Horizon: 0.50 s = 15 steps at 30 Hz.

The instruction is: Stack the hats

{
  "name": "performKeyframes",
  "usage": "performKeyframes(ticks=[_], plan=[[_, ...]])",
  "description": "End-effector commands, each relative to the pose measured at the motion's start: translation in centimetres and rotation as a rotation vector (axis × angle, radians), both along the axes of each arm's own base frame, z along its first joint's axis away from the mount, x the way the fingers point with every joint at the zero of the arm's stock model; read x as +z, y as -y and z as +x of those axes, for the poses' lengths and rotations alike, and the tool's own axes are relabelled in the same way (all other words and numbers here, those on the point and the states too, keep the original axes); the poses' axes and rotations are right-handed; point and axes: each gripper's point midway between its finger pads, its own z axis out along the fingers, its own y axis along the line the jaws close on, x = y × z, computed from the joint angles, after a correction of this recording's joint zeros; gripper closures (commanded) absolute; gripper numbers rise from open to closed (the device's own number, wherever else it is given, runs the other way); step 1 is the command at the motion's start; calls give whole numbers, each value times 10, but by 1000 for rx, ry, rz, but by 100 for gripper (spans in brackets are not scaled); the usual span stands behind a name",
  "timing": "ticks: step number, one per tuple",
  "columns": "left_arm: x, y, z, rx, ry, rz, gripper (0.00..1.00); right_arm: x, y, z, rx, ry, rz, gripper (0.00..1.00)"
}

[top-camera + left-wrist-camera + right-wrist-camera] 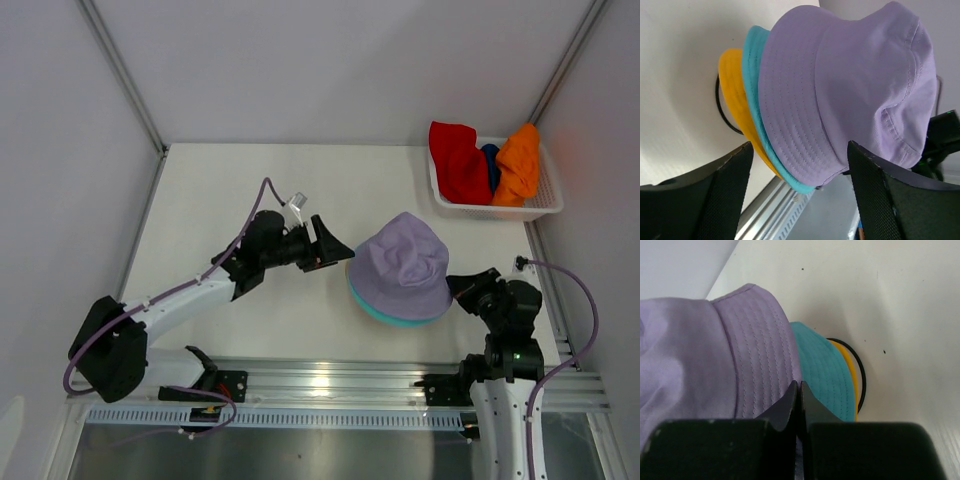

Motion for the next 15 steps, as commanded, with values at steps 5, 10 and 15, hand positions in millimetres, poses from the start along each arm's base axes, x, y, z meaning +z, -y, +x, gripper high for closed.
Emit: performKeyframes(ticks=[5, 10, 15], plan=[[46, 20, -7, -11, 30, -190, 27, -13, -6, 0, 7, 12, -41, 100], [31, 29, -26, -38, -18, -206, 28, -12, -8, 0, 10, 16, -52, 100], [17, 31, -34, -26, -45, -193, 29, -12, -8, -1, 14, 14, -59, 100]])
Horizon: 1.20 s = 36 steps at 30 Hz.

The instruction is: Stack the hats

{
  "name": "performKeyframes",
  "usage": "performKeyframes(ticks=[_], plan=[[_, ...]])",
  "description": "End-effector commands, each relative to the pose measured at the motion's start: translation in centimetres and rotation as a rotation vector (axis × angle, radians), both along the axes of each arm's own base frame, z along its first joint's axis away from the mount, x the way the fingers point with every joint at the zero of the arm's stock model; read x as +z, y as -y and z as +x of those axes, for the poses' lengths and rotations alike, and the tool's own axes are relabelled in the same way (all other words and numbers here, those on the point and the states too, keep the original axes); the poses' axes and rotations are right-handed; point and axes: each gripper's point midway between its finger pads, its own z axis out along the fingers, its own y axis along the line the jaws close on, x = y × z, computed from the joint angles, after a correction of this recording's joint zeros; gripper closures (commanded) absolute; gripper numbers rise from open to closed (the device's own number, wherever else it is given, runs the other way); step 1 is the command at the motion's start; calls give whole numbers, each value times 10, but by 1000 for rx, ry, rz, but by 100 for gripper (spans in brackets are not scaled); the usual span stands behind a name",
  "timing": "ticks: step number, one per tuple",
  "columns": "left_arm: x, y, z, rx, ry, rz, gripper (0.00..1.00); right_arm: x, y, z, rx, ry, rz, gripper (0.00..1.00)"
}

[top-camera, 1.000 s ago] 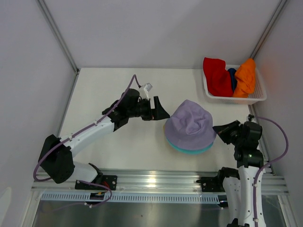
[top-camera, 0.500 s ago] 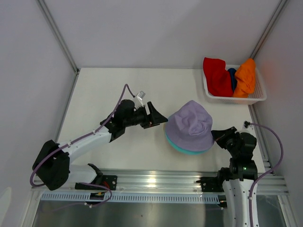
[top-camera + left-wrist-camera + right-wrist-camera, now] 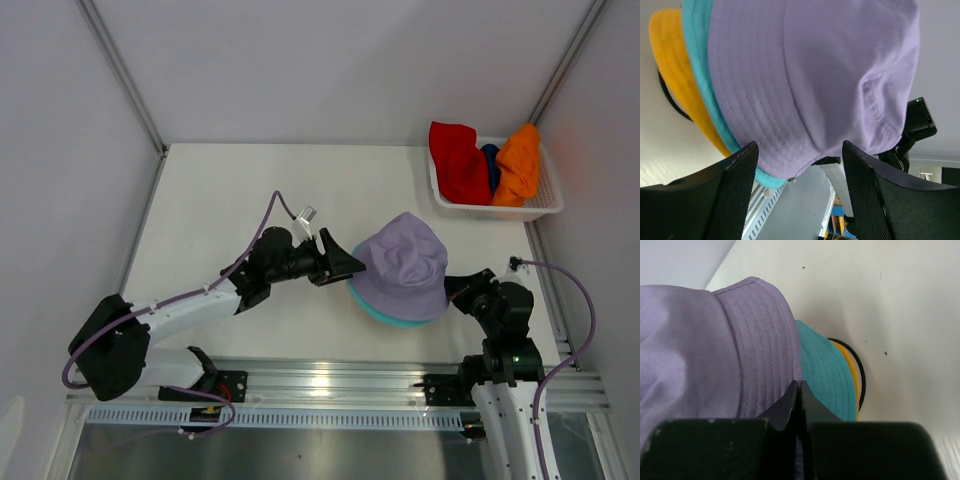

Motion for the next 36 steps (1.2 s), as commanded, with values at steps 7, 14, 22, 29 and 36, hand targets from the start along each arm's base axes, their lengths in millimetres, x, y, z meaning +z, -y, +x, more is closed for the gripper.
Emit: performKeyframes(ticks=[7, 14, 22, 29, 36], plan=[[-4, 4, -2, 40, -9, -43, 30, -6, 3, -2, -4, -17, -34, 100], [-19, 6, -5, 38, -27, -22, 31, -6, 2, -2, 0, -16, -27, 100], [-29, 6, -6, 41, -38, -4, 31, -6, 2, -2, 1, -18, -29, 100], [-27, 9, -4, 39, -16, -39, 31, -4, 0, -2, 9, -10, -24, 100], [-10, 21, 7, 40, 31, -116, 32, -4, -1, -1, 10, -9, -19, 100]])
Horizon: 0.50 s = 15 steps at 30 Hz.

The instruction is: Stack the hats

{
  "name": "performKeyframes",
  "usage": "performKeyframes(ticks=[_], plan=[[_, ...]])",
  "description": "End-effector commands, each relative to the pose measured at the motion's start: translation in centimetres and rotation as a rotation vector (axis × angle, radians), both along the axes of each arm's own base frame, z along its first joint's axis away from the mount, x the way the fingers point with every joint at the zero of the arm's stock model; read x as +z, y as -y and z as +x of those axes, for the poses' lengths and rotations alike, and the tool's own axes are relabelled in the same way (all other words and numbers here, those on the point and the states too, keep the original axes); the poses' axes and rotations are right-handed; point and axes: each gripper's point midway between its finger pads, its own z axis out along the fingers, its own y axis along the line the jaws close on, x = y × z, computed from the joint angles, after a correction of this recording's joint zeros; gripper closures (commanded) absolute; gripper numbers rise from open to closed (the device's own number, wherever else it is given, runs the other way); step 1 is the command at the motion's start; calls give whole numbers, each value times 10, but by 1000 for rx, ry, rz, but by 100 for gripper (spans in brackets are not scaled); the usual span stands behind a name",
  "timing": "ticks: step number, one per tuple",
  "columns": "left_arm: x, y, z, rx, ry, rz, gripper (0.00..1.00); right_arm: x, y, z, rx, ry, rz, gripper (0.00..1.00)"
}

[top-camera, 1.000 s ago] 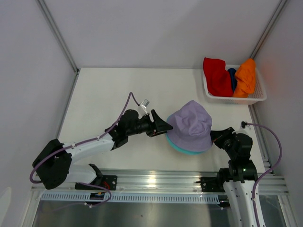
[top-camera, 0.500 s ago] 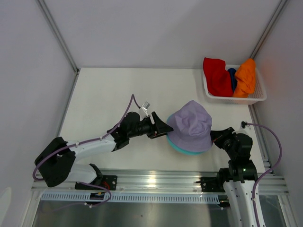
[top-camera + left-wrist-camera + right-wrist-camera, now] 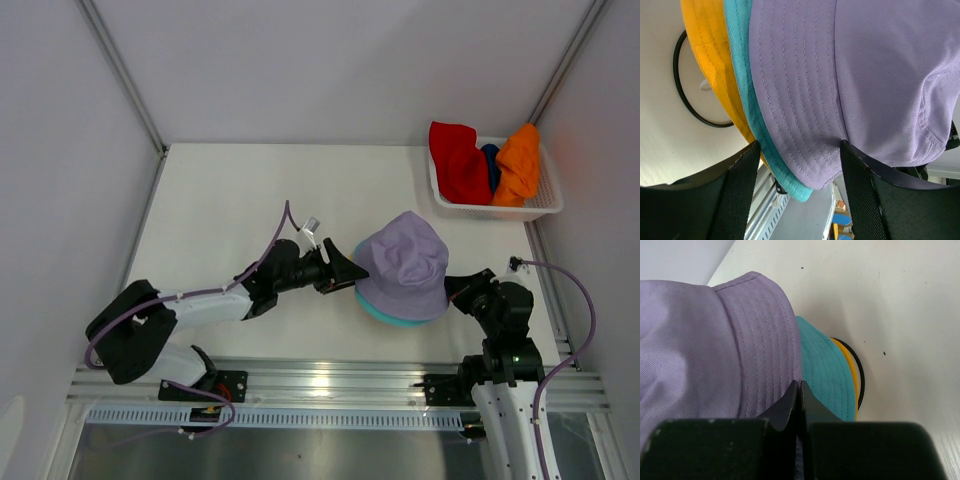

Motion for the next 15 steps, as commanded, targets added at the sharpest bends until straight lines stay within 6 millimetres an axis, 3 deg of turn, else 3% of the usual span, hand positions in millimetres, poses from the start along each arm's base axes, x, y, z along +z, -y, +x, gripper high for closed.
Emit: performKeyframes(ticks=[1, 9, 15], plan=[[33, 13, 8, 5, 79, -115, 32, -3, -1, -1, 11, -7, -17, 100], [33, 8, 12, 35, 92, -103, 37, -5, -1, -1, 15, -9, -23, 100], [45, 8, 13, 37, 121, -111, 43, -5, -1, -2, 18, -9, -30, 100]])
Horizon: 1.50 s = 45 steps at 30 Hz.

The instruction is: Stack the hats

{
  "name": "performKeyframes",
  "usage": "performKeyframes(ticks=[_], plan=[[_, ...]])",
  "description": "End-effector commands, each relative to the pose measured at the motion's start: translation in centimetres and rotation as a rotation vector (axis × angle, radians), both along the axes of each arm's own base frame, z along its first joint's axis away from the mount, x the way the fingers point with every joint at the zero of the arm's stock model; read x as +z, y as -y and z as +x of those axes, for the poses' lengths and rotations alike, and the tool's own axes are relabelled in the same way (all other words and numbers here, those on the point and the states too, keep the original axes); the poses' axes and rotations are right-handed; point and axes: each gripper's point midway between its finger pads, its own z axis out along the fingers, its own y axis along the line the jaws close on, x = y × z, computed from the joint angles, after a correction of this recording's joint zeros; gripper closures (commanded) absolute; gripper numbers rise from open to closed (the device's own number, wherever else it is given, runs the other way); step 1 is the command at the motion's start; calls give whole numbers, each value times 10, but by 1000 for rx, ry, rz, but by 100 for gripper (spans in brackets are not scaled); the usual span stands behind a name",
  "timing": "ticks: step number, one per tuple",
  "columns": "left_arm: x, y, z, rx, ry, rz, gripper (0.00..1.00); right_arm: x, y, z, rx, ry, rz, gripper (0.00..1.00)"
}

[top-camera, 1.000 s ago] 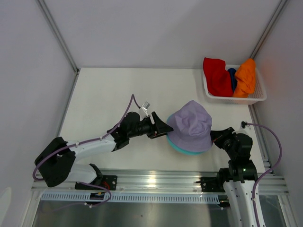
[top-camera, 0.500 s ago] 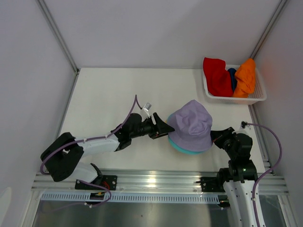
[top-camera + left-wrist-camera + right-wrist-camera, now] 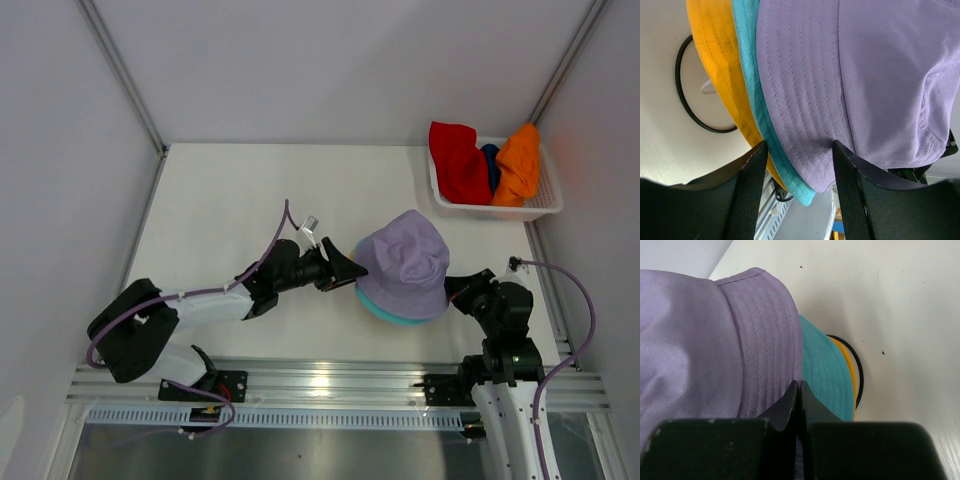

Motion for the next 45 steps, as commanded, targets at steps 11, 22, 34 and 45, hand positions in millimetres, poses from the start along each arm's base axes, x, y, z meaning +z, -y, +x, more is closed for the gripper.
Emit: performKeyframes(ticks=[11, 22, 34, 45], plan=[[51, -4, 6, 40, 151, -59, 47, -4, 0, -1, 16, -6, -29, 100], [39, -19, 12, 98, 158, 49, 46, -6, 1, -2, 13, -15, -35, 100], [52, -13, 9, 74, 175, -12, 45, -7, 1, -3, 13, -19, -34, 100], [44, 3, 4, 20, 130, -48, 46, -5, 1, -3, 13, -14, -36, 100]])
